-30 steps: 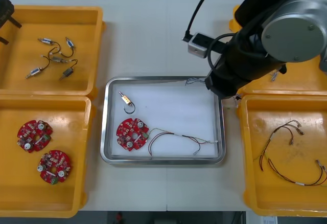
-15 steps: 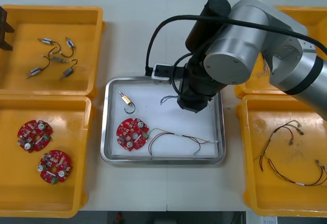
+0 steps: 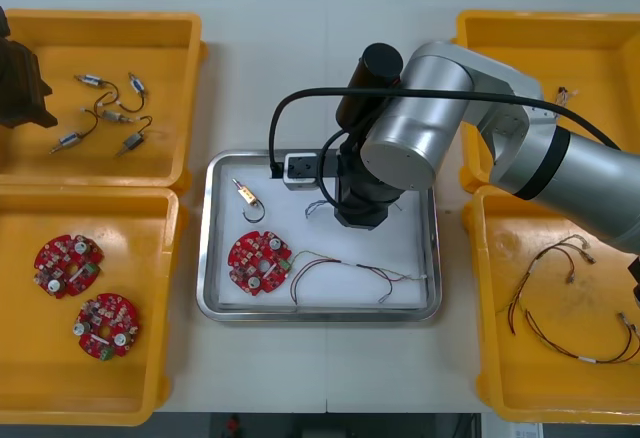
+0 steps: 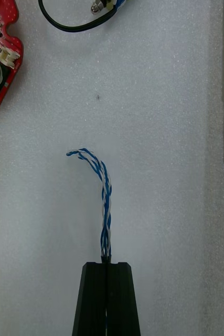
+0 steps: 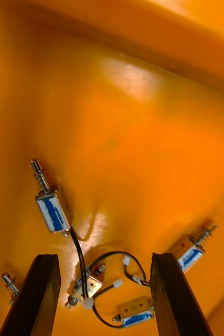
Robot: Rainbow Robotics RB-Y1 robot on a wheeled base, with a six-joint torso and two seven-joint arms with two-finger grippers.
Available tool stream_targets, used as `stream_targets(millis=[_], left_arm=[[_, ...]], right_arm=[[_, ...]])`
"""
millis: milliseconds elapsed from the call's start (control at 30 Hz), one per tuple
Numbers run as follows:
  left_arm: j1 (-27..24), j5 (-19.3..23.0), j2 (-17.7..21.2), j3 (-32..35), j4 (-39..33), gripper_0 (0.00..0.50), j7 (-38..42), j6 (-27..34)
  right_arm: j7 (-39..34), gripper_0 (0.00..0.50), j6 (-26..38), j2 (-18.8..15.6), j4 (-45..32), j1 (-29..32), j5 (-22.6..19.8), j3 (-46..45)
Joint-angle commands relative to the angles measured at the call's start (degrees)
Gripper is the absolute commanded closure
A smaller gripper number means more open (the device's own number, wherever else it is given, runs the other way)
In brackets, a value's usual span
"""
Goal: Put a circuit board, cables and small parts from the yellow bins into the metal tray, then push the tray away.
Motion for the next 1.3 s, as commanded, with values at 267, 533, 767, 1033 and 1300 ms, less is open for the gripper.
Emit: stream_targets(millis=[267, 533, 767, 1033, 1300], left_arm=[[-2.44, 3.85, -0.92, -3.88, 2.25, 0.0, 1.27, -1.43], [-2.0, 4.38, -1.8, -5.29, 2.25, 0.0, 0.92, -1.43], [-1.29, 3.15, -2.15, -6.35, 2.33, 0.0, 0.48, -1.52], [-0.24, 2.45, -2.86, -6.35, 2.25, 0.0, -0.31, -2.75], [0.55, 1.92, -3.38, -8.37, 2.25, 0.0, -1.01, -4.68]], right_arm=[[1.04, 0.439, -1.58, 1.04, 0.65, -2.42, 0.95, 1.81], [-0.11, 0.0, -0.88, 0.87, 0.74, -2.51, 0.34, 0.93], [-0.9, 0.0, 4.31, 0.87, -0.58, -2.42, -1.16, -3.81], [-6.08, 0.0, 10.29, -1.07, -2.6, -2.42, -4.58, -11.11], [-16.01, 0.0, 16.17, -4.85, -4.71, -2.42, -7.66, -17.35]])
